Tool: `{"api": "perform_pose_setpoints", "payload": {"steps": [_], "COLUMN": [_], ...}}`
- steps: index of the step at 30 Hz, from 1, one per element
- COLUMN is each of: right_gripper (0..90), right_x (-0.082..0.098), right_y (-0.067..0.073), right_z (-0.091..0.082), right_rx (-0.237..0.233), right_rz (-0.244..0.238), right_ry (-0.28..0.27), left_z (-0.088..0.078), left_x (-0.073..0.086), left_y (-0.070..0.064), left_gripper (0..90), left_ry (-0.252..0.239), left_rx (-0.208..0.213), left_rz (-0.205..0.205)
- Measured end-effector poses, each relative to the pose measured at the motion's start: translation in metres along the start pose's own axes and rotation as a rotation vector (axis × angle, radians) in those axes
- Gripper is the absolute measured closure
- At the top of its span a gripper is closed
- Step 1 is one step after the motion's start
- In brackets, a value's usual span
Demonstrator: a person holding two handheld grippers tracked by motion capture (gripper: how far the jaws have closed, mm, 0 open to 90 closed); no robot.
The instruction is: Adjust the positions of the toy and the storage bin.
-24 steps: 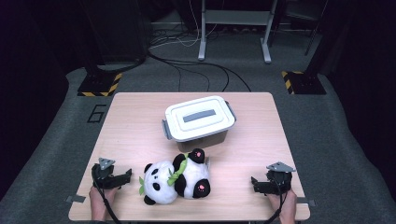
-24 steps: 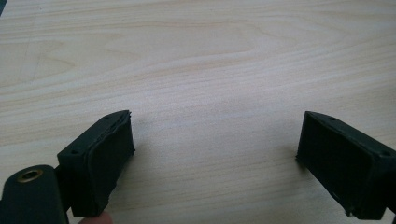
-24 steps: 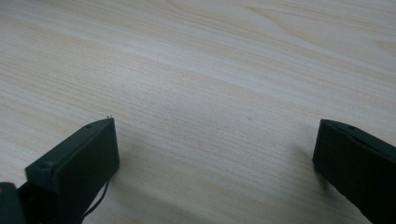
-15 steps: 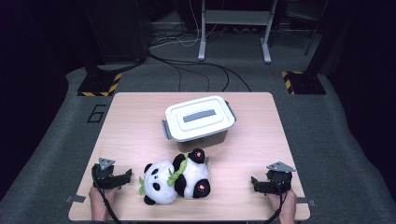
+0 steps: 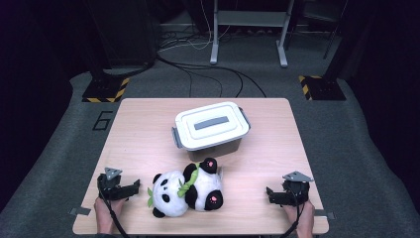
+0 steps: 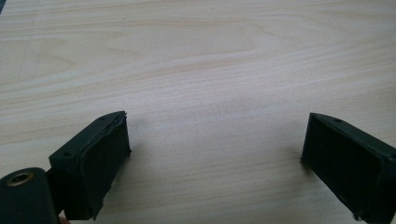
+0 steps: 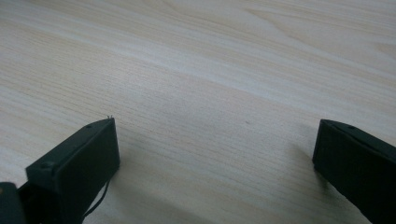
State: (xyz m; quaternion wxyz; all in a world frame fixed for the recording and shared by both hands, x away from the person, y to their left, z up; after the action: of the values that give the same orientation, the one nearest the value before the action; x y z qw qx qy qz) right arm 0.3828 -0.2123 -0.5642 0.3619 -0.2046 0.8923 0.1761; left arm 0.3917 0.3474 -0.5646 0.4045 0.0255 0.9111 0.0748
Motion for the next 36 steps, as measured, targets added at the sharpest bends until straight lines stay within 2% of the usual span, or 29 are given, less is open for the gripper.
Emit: {"api": "perform_pose_setpoints", "payload": {"steps": [3,5,12,19,27,36], "right_gripper": [0.0,0.0,0.0,0.0,0.0,0.0], "right_x": [0.0,0.0,0.0,0.0,0.0,0.0], "right_y": [0.0,0.0,0.0,0.0,0.0,0.0], "right_z": [0.0,0.0,0.0,0.0,0.0,0.0], "right_rx": [-0.001,-0.001,-0.001,-0.001,-0.001,0.0], "right_rz": [-0.001,-0.001,-0.002,-0.002,-0.002,-0.003], "right_ry": [0.0,0.0,-0.001,-0.001,-0.001,-0.002], "left_z": [-0.002,-0.005,-0.021,-0.043,-0.068,-0.092], "left_x": [-0.001,-0.004,-0.022,-0.033,-0.048,-0.056], "left_y": [-0.002,-0.004,-0.007,-0.017,-0.033,-0.063], "left_gripper": [7.2,7.2,7.5,7.6,7.7,8.4], "left_ry": [0.006,0.003,-0.046,-0.067,-0.092,-0.113], "left_rx": [0.026,0.031,0.057,0.126,0.19,0.256], "left_rz": [-0.015,-0.009,-0.016,-0.015,-0.01,0.047]}}
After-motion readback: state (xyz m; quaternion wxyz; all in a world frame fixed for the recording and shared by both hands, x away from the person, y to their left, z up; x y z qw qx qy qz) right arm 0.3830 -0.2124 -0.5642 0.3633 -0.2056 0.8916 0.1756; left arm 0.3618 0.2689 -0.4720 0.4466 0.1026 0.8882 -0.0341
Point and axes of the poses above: each handheld gripper's, and its own axes: z roughly forward along the jaws, x roughly out of its underside, y roughly to its left, the point moved 5 cm from there along z, roughly forward along the jaws, and after that the axes turned 14 degrees about -x, right-handed, at the moved point
